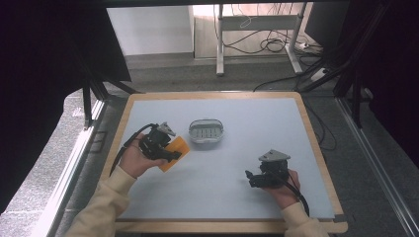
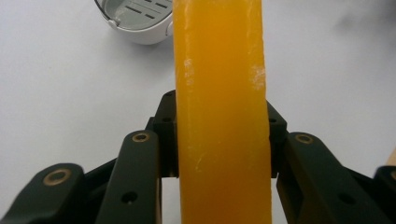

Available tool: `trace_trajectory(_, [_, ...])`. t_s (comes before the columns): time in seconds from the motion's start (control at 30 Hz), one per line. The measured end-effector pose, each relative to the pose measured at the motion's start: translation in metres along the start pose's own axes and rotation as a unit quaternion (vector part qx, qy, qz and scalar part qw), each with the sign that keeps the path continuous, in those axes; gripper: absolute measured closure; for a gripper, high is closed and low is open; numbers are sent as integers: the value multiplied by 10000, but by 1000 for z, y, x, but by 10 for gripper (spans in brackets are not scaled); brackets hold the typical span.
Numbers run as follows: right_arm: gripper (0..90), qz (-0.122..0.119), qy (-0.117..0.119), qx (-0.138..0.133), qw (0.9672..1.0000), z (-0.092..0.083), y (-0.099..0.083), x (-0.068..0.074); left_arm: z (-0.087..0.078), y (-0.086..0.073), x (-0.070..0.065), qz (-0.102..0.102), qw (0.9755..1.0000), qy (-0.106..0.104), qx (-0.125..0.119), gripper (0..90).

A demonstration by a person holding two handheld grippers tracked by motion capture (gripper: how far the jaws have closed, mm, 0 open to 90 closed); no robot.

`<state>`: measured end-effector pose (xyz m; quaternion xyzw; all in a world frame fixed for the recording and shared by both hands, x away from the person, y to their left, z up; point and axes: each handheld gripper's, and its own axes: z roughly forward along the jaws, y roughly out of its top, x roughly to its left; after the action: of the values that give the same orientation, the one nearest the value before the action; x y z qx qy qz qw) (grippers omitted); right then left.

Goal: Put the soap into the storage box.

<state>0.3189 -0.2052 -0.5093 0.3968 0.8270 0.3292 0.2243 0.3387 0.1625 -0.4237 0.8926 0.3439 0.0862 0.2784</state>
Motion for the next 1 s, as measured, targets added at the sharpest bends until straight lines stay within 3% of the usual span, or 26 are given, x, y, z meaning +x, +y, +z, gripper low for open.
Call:
trace_trajectory(0.37, [80,-7,-7,-3,10000,0,0,0,3,8,7,16,10000,50,-36,616])
trace_trajectory(1.0, [80,4,-23,-7,10000,0,0,-1,10,21,14,198,9998,-70,-5,617])
